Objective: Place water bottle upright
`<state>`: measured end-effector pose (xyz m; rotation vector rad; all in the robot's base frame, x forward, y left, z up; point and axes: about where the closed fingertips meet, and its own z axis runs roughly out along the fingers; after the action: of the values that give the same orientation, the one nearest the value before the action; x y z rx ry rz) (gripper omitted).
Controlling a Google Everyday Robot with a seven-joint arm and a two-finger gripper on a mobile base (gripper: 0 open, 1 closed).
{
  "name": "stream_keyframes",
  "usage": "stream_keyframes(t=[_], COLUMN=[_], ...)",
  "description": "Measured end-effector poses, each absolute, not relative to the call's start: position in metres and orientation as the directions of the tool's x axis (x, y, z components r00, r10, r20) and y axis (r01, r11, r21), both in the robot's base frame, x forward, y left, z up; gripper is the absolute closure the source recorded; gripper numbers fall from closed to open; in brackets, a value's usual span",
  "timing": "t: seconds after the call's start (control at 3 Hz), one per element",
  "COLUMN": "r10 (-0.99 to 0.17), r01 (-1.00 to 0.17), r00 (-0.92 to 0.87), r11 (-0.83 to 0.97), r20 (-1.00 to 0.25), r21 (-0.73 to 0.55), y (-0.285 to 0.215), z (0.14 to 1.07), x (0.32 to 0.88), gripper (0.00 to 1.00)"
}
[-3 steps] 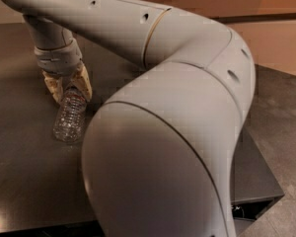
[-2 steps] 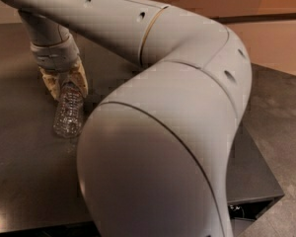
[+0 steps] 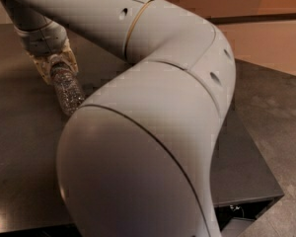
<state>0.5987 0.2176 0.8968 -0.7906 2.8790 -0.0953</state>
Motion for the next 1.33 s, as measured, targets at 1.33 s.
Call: stream_keyframes(t=[1.33], r10=[-0.783], r01=[-0.795], r00=[-0.368], r11=[0.544], r20=[-0.501], r21=[-0.267], y=[0.219], z=[0.952], x=[0.583], gripper=[1.00])
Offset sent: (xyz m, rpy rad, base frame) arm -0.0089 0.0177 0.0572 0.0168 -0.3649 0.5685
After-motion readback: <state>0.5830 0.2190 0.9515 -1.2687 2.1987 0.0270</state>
